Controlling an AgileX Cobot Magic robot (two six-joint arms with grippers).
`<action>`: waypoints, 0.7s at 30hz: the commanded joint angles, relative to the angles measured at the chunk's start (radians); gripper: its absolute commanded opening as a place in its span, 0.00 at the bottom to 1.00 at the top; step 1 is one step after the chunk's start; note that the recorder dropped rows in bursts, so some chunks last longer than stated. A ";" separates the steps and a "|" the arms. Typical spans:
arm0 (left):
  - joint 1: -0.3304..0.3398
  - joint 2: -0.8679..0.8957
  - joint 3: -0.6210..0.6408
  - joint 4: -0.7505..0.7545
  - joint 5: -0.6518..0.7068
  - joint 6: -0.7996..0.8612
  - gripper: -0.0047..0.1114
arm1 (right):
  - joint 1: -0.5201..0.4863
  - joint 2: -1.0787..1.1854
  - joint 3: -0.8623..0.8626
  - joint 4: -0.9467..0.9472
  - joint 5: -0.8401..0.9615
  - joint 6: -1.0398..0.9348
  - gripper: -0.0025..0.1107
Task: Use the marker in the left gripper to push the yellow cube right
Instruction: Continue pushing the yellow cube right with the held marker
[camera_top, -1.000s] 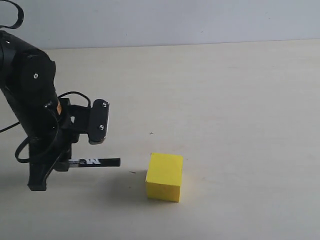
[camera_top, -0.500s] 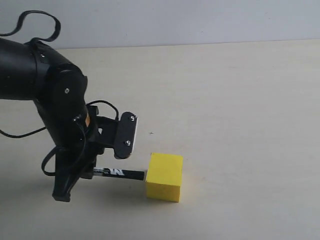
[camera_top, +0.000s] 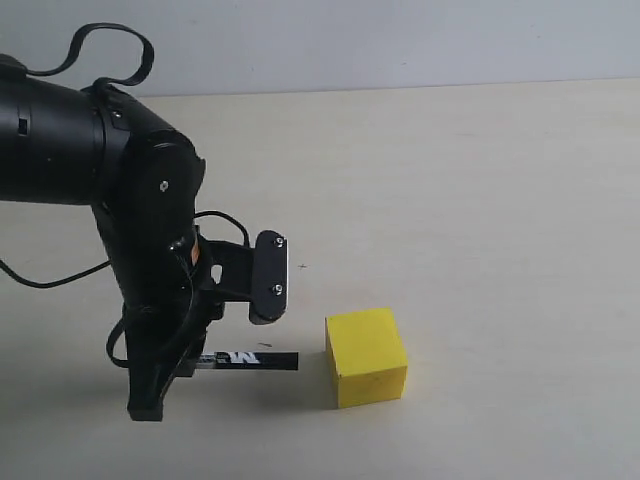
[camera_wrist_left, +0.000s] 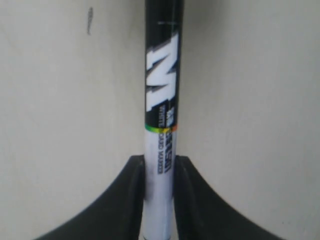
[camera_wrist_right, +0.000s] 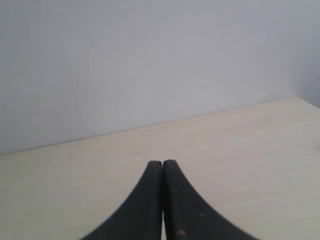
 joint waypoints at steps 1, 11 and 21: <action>-0.083 0.027 -0.009 -0.024 -0.126 -0.019 0.04 | -0.007 -0.006 0.005 -0.001 -0.005 -0.005 0.02; -0.090 0.120 -0.147 0.000 0.049 -0.173 0.04 | -0.007 -0.006 0.005 -0.001 -0.005 -0.005 0.02; -0.115 0.120 -0.147 0.025 0.068 -0.284 0.04 | -0.007 -0.006 0.005 -0.001 -0.005 -0.005 0.02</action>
